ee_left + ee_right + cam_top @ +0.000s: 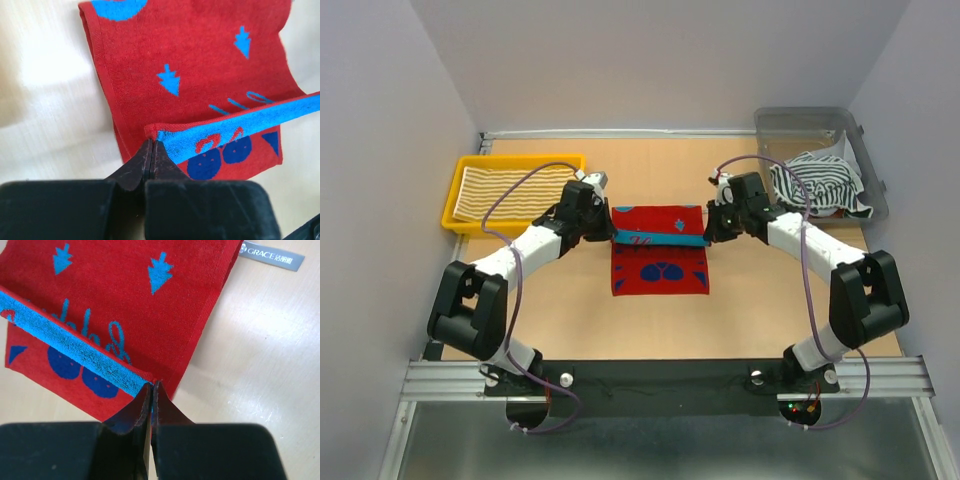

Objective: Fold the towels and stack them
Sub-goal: Fold the towel

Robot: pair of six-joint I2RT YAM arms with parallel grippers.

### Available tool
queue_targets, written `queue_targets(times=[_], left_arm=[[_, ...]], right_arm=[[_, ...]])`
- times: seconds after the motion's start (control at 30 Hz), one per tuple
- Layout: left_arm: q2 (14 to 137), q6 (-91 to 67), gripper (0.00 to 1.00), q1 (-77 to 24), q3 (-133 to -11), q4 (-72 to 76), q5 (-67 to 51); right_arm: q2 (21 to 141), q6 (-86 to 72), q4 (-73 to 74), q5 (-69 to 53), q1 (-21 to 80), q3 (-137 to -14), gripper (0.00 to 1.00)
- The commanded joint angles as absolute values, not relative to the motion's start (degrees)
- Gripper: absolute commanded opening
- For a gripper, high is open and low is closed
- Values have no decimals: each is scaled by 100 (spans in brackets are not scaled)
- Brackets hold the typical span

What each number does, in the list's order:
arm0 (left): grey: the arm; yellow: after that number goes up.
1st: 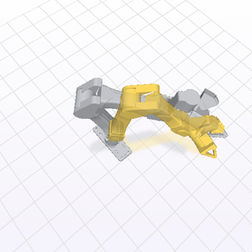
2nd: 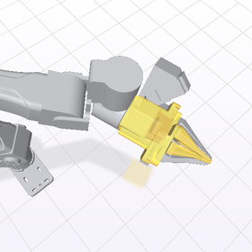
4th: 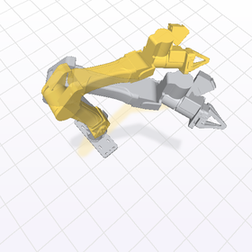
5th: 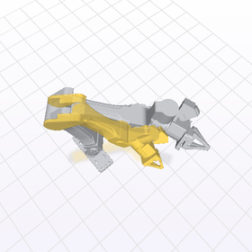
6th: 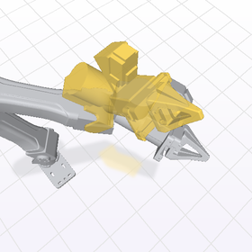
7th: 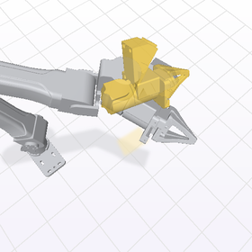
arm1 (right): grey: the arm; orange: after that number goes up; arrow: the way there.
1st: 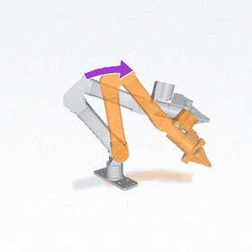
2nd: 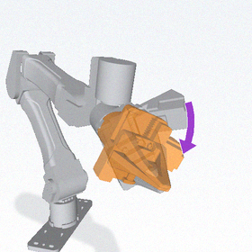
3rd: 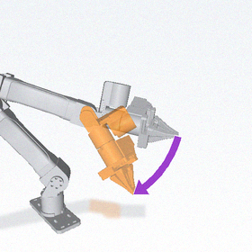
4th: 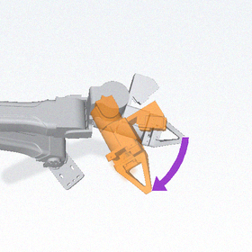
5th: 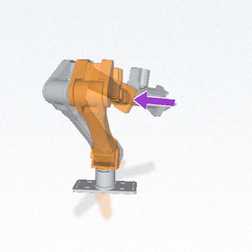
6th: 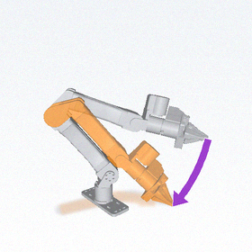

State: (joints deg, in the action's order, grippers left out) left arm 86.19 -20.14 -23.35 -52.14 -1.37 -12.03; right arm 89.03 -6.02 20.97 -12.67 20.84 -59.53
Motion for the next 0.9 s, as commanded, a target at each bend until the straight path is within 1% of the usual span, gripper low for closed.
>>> queue_targets(times=[0.0, 0.2, 0.43, 0.63, 0.87], left_arm=[[8253, -2021, 0, -2276, -5466, -289, -765], [7919, -2057, 0, -2329, -5379, -518, -703], [7884, -2276, 0, -2513, -4634, -379, -668], [8323, -2584, 0, -2751, -4280, -26, -739], [8586, -2812, 0, -2795, -4043, 167, -326]], right_arm=[[8561, -694, 2136, -1046, 2074, -6126, 1], [8280, -861, 2338, -1230, 2074, -6109, 1], [8191, -1107, 2435, -1502, 2100, -5582, 0], [8727, -1248, 2364, -1310, 2092, -5221, 1], [9219, -1362, 2075, -1046, 2092, -5071, 1]])
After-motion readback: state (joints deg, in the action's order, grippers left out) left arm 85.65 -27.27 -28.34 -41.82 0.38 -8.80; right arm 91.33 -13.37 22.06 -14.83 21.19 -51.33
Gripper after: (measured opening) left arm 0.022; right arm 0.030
